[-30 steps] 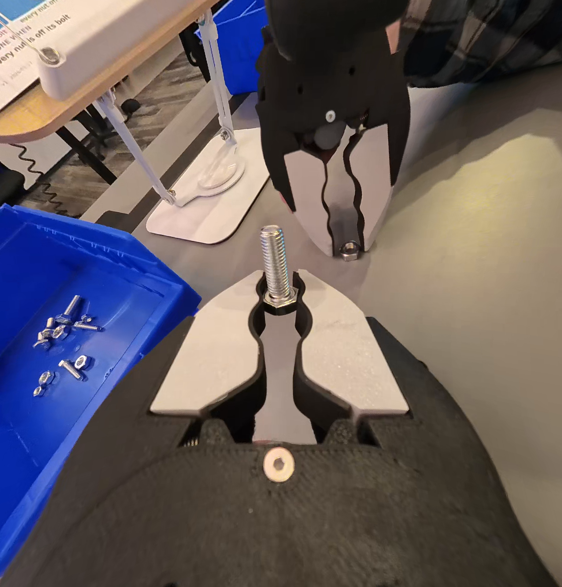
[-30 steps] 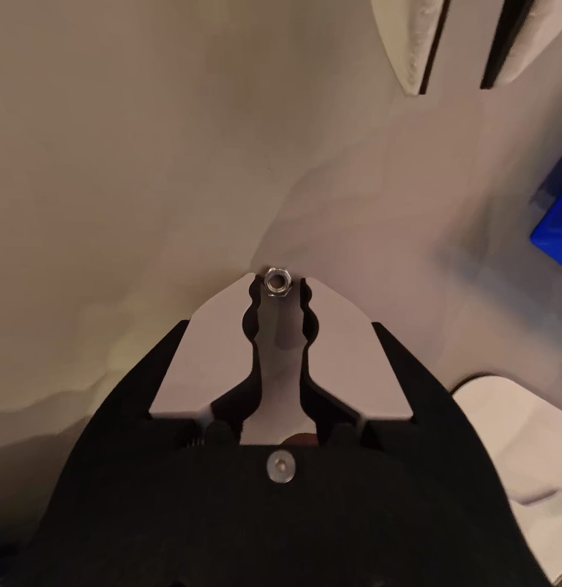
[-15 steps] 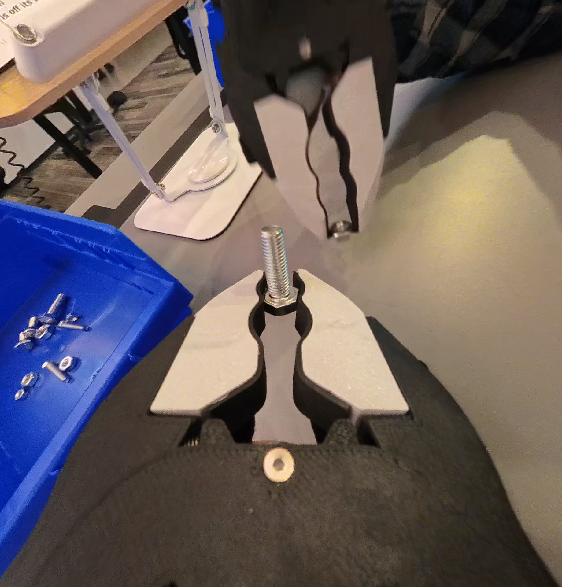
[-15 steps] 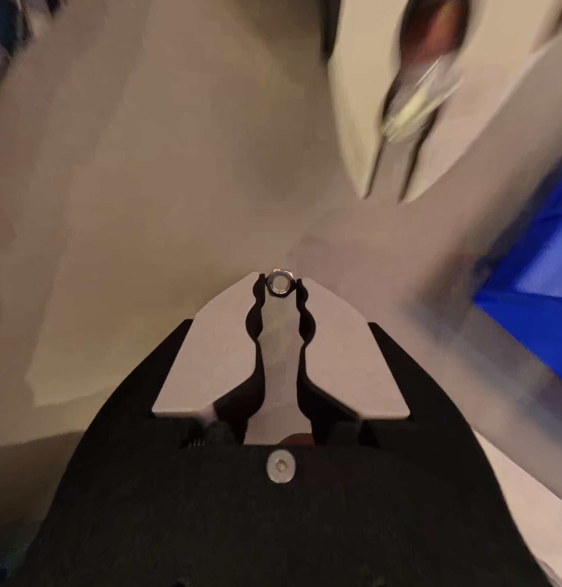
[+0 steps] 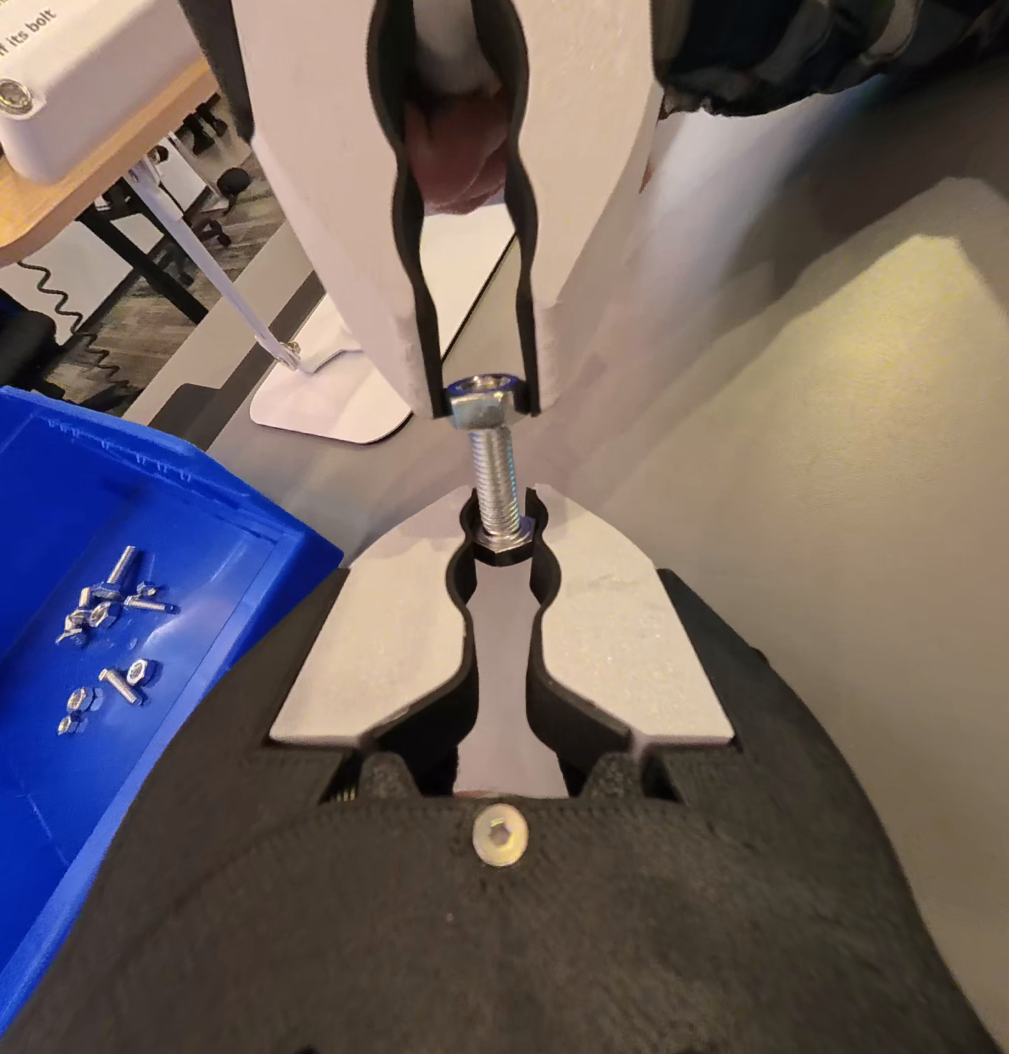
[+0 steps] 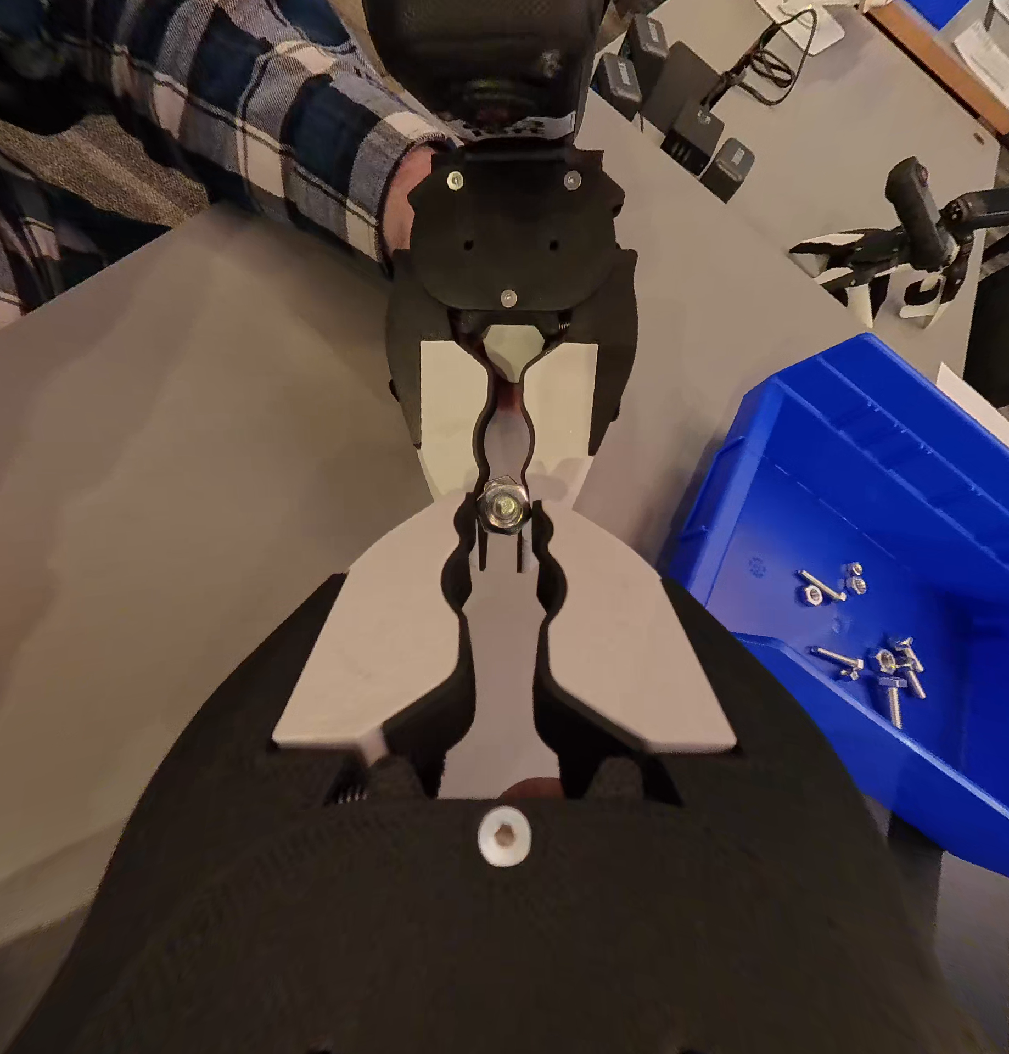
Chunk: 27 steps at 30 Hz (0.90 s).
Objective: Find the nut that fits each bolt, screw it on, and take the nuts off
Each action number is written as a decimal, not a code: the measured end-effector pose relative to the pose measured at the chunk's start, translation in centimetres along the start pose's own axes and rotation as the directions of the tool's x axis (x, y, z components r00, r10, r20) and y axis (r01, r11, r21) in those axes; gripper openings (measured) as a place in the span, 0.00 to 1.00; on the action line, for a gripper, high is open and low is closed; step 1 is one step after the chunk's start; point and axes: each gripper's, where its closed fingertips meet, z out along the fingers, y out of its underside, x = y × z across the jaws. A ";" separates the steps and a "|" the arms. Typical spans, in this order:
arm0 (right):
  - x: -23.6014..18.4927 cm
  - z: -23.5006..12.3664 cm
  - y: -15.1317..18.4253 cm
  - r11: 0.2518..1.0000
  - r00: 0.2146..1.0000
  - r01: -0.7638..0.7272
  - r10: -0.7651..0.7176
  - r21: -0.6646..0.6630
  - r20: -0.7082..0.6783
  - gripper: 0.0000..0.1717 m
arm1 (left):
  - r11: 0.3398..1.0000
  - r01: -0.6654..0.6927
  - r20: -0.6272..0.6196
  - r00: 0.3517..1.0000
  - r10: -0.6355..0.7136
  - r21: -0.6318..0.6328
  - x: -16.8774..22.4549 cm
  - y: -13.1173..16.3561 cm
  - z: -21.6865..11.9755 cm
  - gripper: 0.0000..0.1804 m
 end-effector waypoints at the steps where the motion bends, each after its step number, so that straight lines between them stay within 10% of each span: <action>1: 0.0 0.0 0.0 1.000 1.000 0.006 -0.006 -0.001 -0.005 0.11 | 1.000 0.000 0.002 1.000 0.000 -0.001 0.0 0.0 0.0 0.08; 27: 2.4 1.0 1.6 0.918 0.883 -0.393 0.395 0.061 -0.253 0.11 | 0.983 -0.034 0.279 0.956 0.085 -0.181 -3.6 2.2 0.4 0.08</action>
